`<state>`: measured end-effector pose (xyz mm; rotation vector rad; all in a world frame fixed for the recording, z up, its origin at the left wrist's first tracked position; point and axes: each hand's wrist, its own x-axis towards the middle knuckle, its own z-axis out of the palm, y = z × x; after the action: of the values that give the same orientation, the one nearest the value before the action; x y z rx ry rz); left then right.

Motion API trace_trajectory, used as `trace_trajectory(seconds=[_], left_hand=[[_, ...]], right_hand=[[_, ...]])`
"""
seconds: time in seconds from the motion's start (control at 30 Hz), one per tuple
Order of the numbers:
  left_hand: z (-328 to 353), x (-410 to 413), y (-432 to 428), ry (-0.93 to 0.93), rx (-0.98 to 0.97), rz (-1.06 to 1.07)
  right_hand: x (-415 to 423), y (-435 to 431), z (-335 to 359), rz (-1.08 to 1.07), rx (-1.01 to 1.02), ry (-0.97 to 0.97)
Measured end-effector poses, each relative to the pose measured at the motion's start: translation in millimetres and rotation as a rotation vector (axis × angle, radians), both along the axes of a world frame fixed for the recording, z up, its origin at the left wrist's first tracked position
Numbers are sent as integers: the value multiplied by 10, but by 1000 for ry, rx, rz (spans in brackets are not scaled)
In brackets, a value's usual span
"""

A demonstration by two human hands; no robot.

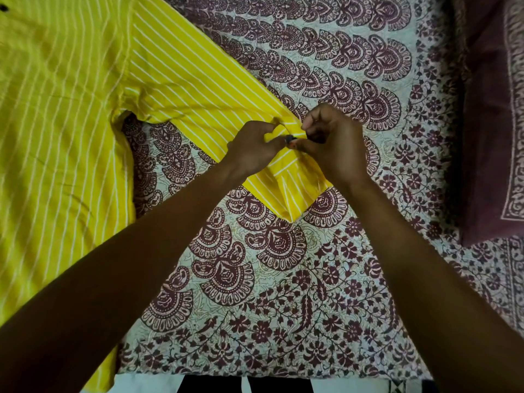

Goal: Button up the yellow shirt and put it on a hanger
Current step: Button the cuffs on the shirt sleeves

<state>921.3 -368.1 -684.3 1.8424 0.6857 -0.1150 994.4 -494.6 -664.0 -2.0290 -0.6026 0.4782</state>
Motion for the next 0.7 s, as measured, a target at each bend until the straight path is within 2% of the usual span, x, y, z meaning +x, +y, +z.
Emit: trace_trajectory(seconds=[0.17, 0.3, 0.37, 0.47, 0.57, 0.7], left_hand=[[-50, 37, 36, 85, -100, 91], [-31, 68, 36, 109, -175, 118], [-21, 50, 32, 53, 60, 89], [2, 10, 71, -286, 375, -168], [-8, 37, 134, -265, 476, -402], [51, 80, 175, -335, 462, -320]], right_hand=[[-112, 17, 23, 3, -74, -167], [-133, 24, 1, -5, -73, -207], [-105, 21, -23, 3, -71, -188], [-24, 22, -26, 30, -47, -126], [63, 32, -23, 24, -9, -54], [69, 25, -32, -71, 38, -1]])
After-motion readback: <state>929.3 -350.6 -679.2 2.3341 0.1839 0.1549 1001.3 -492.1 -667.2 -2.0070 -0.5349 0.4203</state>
